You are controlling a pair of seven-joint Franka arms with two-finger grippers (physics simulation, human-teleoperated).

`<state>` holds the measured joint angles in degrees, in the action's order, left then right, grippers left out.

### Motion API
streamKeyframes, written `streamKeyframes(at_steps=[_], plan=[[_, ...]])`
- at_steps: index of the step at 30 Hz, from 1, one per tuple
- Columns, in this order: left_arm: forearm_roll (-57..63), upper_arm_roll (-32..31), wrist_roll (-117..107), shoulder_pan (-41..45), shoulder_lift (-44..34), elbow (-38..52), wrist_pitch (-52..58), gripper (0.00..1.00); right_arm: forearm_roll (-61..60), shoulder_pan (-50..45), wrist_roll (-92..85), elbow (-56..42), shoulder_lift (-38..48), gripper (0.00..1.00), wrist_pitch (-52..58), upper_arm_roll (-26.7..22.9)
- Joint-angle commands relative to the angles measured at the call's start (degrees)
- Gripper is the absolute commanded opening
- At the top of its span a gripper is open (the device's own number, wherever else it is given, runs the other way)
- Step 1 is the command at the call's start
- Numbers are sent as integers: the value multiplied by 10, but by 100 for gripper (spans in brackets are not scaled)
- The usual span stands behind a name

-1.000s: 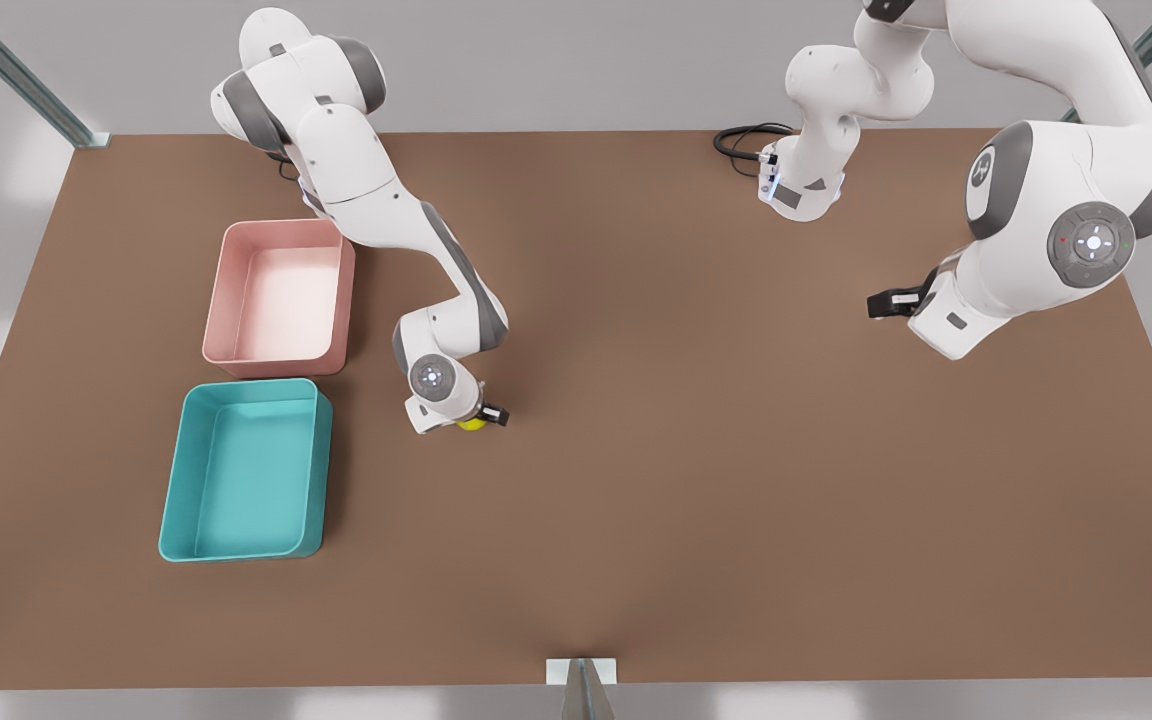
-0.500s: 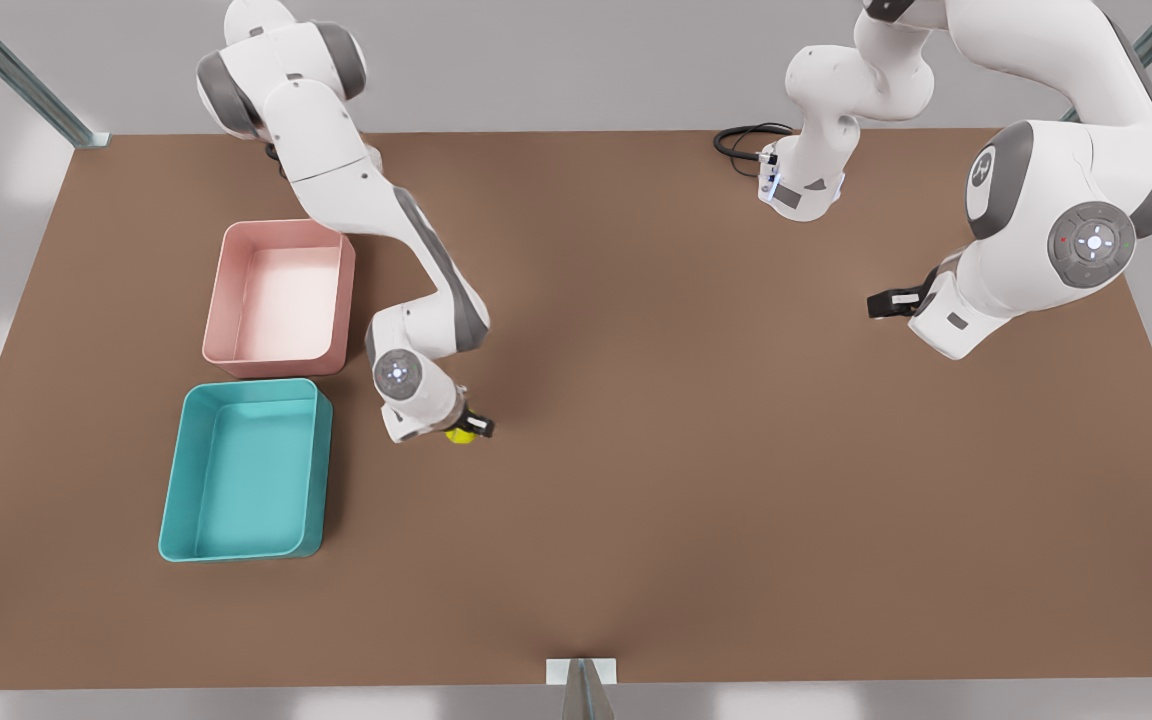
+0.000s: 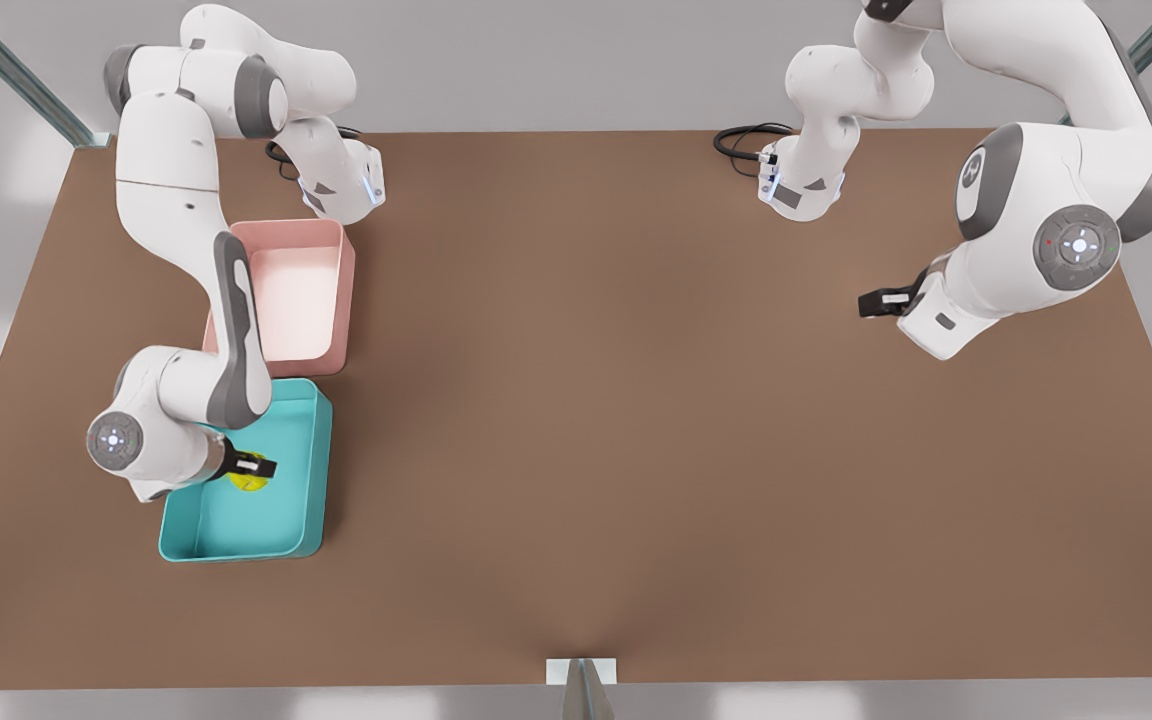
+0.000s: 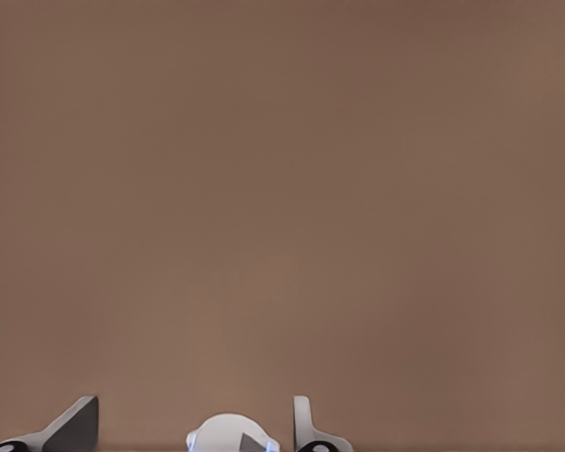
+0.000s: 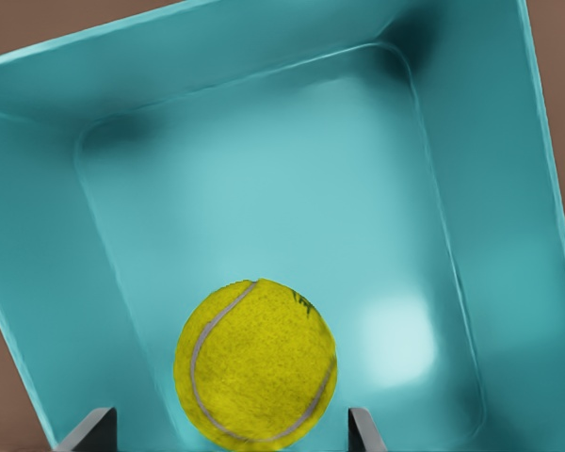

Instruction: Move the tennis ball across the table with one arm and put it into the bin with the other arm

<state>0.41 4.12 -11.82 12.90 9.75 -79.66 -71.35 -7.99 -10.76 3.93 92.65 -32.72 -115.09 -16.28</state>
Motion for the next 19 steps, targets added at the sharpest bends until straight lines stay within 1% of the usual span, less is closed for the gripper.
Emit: streamKeyframes(at_steps=[1, 3, 5, 6, 7, 9, 10, 13, 19], plan=[[-9, 0, -1, 0, -1, 0, -5, 100, 5, 0, -287, -3, 0, 100, 48, 0], [-8, 0, -1, 0, -1, 1, -4, 100, 2, -1, -284, -5, 5, 100, 53, 0], [-10, 1, -1, 0, -2, 1, -3, 100, -2, -17, -111, -91, 15, 100, 214, 6], [-10, 1, -1, 0, -2, 2, -3, 100, -6, -18, -77, -101, 47, 100, 253, 6], [-10, 1, -1, 0, -2, 1, -3, 100, -21, -21, -2, -85, 120, 100, 295, 4], [-16, 2, 28, -12, -2, 1, -3, 100, -18, -31, 29, -50, 224, 100, 309, 4], [-17, 2, 35, -19, -2, 2, -3, 100, 17, -32, 29, -41, 257, 100, 310, 6], [-18, 1, 40, -20, -1, 1, -4, 100, 30, -31, 20, -52, 267, 100, 304, 4], [-19, 1, 45, -21, 8, 0, -3, 100, 40, -31, 18, -23, 289, 100, 302, 5]])
